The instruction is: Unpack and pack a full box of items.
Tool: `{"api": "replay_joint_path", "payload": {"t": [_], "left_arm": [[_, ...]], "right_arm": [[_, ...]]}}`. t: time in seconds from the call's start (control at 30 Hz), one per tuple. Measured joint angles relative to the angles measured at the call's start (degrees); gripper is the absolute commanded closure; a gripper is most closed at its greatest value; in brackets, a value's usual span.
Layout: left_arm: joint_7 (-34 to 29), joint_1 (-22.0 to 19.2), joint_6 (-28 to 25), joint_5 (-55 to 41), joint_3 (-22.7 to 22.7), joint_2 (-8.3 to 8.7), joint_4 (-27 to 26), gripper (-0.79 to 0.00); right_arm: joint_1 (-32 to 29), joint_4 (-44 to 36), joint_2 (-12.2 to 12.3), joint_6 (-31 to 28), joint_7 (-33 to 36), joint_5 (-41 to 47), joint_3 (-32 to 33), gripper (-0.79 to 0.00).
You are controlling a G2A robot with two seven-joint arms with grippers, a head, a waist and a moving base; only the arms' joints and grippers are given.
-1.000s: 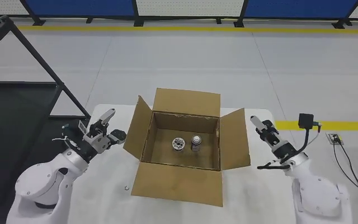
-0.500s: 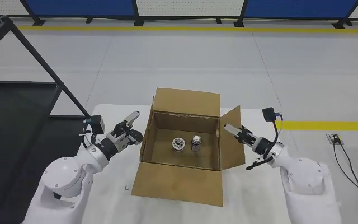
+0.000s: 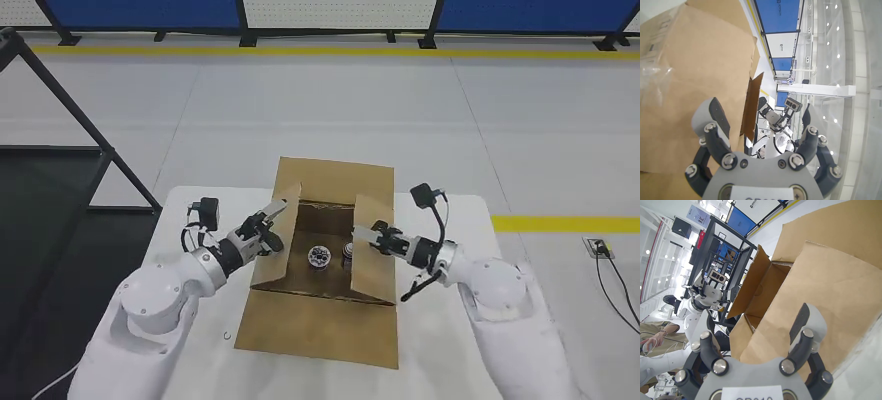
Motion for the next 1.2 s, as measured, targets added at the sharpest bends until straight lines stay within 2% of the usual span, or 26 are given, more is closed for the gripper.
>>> {"api": "replay_joint_path", "payload": {"t": [0.33,0.63,1.2], "left_arm": [[0.5,-2.5,0.4,0.7,4.3,-0.58,4.2,-0.785],[0.7,-3.1,0.5,2.1,6.7,-0.87,6.1,-0.785],[1.8,-3.8,0.9,4.4,9.7,-1.44,8.7,-0.785]], "right_arm": [[4.0,7.4,-0.1,0.2,-0.2,0.6,-4.7,-0.785],[4.8,8.9,0.4,-2.9,2.0,-0.9,-6.8,-0.785],[6.6,11.0,1.1,-4.4,2.1,-0.5,-9.1,-0.785]]}}
